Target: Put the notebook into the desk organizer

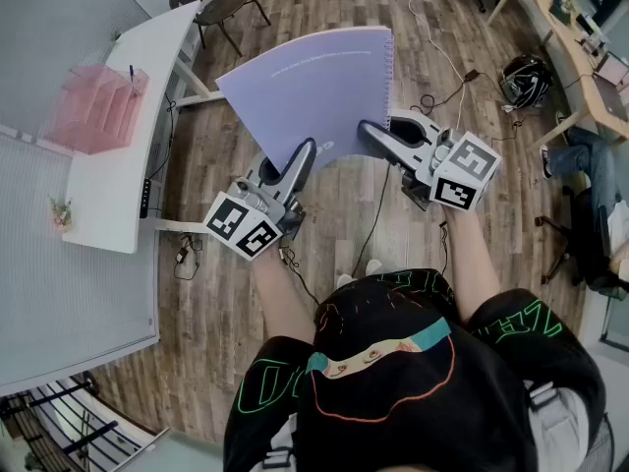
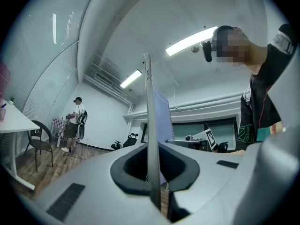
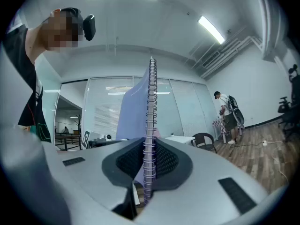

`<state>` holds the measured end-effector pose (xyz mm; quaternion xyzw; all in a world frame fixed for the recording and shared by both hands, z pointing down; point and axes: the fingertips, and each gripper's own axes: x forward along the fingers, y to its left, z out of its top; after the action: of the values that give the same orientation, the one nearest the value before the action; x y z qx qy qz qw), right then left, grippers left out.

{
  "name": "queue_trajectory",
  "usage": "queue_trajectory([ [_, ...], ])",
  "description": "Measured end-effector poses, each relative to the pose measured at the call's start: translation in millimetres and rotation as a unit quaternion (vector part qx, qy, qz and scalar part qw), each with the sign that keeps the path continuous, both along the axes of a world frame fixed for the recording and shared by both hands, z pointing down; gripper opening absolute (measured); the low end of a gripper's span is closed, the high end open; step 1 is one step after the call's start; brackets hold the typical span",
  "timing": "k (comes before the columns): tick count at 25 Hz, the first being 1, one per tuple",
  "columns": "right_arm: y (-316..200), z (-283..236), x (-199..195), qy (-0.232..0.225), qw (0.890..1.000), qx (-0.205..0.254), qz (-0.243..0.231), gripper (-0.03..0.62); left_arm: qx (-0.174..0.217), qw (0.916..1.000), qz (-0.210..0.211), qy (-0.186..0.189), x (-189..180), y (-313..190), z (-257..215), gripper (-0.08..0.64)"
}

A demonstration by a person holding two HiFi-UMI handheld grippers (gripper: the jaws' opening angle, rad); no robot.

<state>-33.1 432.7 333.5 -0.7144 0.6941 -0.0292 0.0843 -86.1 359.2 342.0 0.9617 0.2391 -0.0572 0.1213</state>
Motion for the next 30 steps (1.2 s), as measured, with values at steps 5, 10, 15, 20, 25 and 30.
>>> queue_trajectory([
  [5,7,-2,6,0.038,0.999,-0.013,0.011,0.043,-0.005,1.0,-0.007,-0.003,8,7,1,0.028],
  [10,13,-2,22,0.026,1.0,-0.008,0.007,0.043,0.002,0.9997,-0.025,-0.006,19,16,-1,0.028],
  [15,4,-6,27,0.034,0.999,-0.003,-0.009,0.043,0.009,0.999,-0.044,-0.002,23,9,-5,0.028],
  [20,-4,-15,35,0.037,0.999,0.014,-0.022,0.043,0.027,0.998,-0.057,0.006,28,4,-16,0.028],
  [25,-25,-17,50,0.033,0.999,0.019,-0.027,0.044,0.031,0.9972,-0.068,0.007,41,-18,-19,0.028],
  [30,-38,3,87,0.018,1.0,0.008,0.002,0.044,0.025,0.9986,-0.046,-0.001,81,-33,0,0.028],
])
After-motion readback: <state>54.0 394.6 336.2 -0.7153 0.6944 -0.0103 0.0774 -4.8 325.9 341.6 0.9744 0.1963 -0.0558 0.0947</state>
